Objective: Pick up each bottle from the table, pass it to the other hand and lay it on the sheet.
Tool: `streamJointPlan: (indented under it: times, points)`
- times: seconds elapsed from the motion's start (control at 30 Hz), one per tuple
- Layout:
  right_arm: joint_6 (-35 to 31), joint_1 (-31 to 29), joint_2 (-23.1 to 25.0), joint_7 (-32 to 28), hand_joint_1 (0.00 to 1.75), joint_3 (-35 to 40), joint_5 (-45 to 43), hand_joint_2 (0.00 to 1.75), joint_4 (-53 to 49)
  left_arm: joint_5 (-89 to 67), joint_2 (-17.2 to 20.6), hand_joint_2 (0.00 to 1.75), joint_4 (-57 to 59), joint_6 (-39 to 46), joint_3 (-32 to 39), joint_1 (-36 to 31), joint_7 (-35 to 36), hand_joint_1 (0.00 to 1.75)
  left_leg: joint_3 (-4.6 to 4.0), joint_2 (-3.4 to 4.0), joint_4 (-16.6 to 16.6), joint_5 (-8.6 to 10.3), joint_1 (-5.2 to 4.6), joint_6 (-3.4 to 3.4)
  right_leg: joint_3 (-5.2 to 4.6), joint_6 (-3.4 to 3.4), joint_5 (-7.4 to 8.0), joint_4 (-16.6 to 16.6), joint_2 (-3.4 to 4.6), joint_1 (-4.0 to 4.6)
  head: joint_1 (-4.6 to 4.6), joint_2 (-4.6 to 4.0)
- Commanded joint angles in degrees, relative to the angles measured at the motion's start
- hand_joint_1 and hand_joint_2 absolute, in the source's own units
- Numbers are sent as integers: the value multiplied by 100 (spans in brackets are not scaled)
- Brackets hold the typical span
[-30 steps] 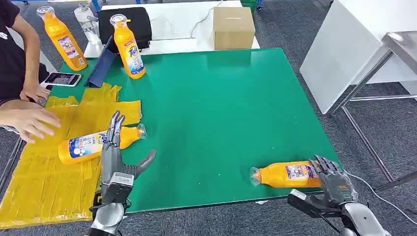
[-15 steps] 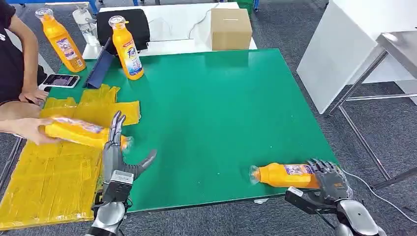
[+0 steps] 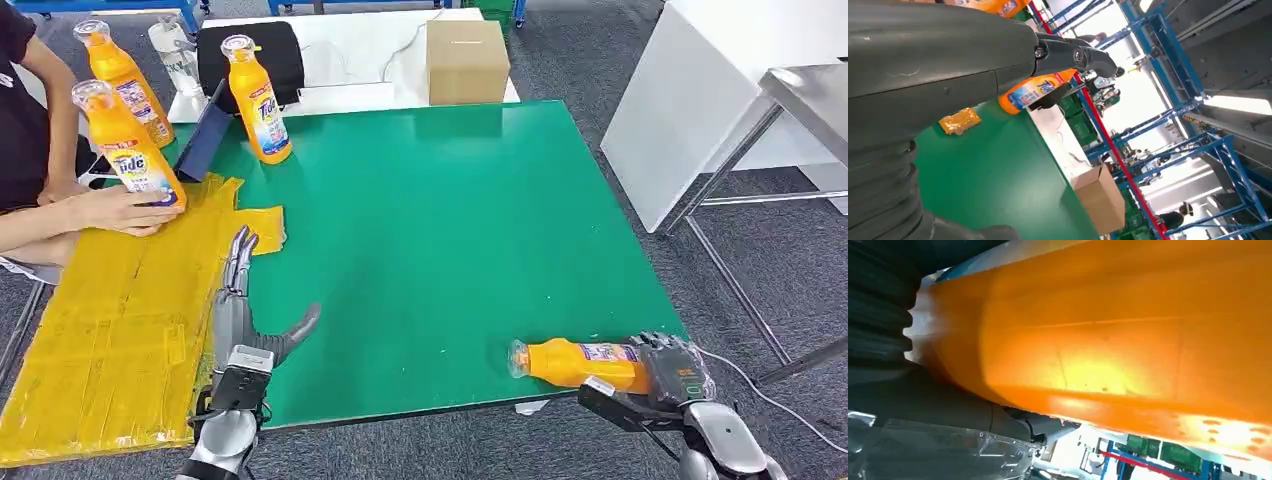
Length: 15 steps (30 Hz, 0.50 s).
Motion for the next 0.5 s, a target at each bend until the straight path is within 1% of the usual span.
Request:
streamJointPlan:
  times: [0.03,0.1,0.13,0.23,0.27,0.3,0.37,0.4,0.43,0.47,0.5]
  points:
    - [110,-64,177,27,152,256,-50,175,498,38,42,175,328,4,-40,-158,5,0,16,-9,-7,-5,8,-11,20,-14,-6,-10,-19,10,0,0]
    - [120,-82,191,39,155,277,-40,175,524,39,40,175,331,0,-40,-161,5,0,12,-10,-4,-14,9,-1,17,-10,-9,-9,-19,11,0,0]
    - [130,-107,202,71,154,307,6,175,546,40,39,175,336,1,-38,-165,7,0,10,-7,-4,-15,7,6,11,-6,-8,-9,-13,9,0,0]
    - [30,-176,271,117,159,378,99,175,583,44,34,175,339,0,-21,-169,13,0,11,-5,-7,-14,10,4,10,-9,-6,-13,-13,13,0,0]
    - [-78,-198,327,113,171,373,136,175,588,41,30,175,333,-1,-9,-169,15,0,12,-6,-9,-14,10,1,11,-13,-6,-14,-16,15,0,0]
    - [-291,-217,414,83,175,344,204,175,562,29,26,175,311,0,4,-160,20,0,11,-1,-8,-14,11,5,13,-10,-4,-14,-8,16,0,0]
    - [-729,-231,628,-107,175,253,119,175,417,14,21,175,263,4,15,-125,23,0,13,5,-7,-15,12,4,15,-11,-4,-13,-2,17,0,0]
    - [-1063,-237,847,-493,175,138,-233,175,225,10,26,175,226,1,18,-96,23,0,14,7,-9,-15,14,1,14,-15,-3,-14,-2,19,2,0]
    - [-1241,-248,1118,-795,175,-17,-710,175,31,7,32,175,197,5,15,-60,26,0,11,18,-7,-15,12,3,9,-12,-1,-10,13,17,0,0]
    - [-1310,-279,1453,-1109,175,-175,-1338,175,-173,9,43,175,163,-14,0,-20,33,0,11,21,-9,-15,12,-1,8,-18,-1,-11,13,18,0,0]
    - [-1099,-332,1746,-1469,175,-199,-2059,175,-374,3,62,175,132,-21,-27,49,27,0,7,45,-7,-16,13,1,2,-15,4,-8,37,18,2,0]
